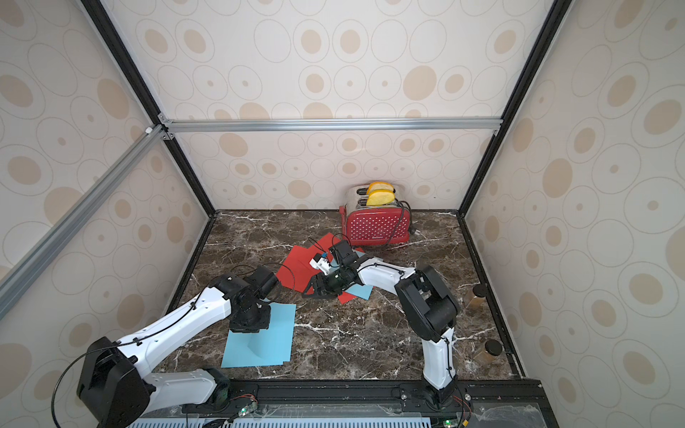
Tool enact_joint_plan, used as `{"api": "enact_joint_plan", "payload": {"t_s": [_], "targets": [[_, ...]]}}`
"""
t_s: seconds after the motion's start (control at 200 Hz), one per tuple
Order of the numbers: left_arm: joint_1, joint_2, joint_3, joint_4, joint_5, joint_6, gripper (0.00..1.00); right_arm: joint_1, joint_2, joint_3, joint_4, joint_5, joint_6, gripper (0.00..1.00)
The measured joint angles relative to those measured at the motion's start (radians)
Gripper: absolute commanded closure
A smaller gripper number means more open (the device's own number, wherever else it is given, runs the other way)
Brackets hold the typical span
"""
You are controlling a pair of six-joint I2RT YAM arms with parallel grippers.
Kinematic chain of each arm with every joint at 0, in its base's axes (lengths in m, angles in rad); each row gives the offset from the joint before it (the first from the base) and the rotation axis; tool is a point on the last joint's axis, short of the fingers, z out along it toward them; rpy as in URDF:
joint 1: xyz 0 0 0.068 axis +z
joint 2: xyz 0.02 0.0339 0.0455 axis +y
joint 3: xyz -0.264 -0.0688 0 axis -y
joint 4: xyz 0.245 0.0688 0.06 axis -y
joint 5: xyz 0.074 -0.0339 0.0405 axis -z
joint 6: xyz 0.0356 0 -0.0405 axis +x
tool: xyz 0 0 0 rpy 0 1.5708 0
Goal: Sort the scattered colored papers by color
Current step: Place the colored paper.
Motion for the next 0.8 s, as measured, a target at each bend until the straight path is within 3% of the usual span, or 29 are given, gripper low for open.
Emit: {"api": "enact_joint_plan", "payload": {"t_s": [0.421,0.801], "targets": [[0.0,-0.013,-0.008,-0.029,-0.036,-0.042,1.0,0.064,0.13,0.092,0.082,-0.045,0.071,0.47],[0.0,-0.008,-0.02,-0.027,-0.036,-0.048,1.0,0.152,0.183,0.2,0.032,0.019,0.01,0.51]]}}
